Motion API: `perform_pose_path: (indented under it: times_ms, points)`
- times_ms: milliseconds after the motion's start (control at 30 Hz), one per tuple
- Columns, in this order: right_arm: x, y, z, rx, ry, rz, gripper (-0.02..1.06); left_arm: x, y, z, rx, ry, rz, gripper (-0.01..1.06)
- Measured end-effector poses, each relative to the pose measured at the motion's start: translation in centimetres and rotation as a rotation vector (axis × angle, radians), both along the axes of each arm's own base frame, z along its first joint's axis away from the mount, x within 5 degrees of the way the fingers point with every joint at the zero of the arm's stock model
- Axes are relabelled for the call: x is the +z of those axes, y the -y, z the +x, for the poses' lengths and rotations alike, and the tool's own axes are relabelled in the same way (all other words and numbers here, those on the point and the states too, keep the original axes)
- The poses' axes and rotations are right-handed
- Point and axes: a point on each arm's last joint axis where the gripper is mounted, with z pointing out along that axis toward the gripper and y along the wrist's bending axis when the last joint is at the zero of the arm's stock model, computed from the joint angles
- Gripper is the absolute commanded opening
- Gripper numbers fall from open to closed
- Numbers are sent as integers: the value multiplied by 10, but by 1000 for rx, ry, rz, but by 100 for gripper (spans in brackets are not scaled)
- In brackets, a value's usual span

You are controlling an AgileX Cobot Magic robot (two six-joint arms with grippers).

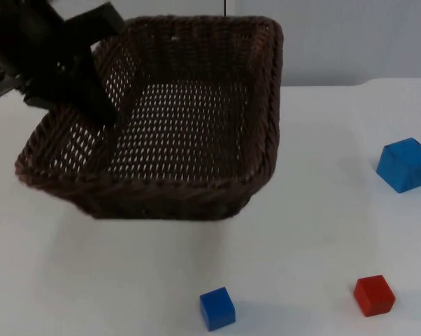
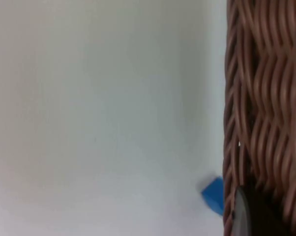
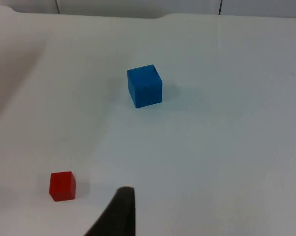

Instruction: Pick up the basket with the left hand and place the largest block into the basket with the right hand.

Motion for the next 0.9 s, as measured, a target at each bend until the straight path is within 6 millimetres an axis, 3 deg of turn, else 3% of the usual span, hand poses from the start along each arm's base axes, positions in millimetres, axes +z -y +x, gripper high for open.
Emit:
perform_pose_path:
  times_ms: [100, 400, 900]
  points:
    - [0, 0, 0, 2, 0, -4, 105, -13, -2, -14, 20, -2, -5, 0]
    - [0, 0, 0, 3, 0, -6, 105, -39, -5, -32, 23, -1, 4, 0]
    - [0, 0, 0, 3, 0, -6, 105, -40, -5, -32, 24, 12, 6, 0]
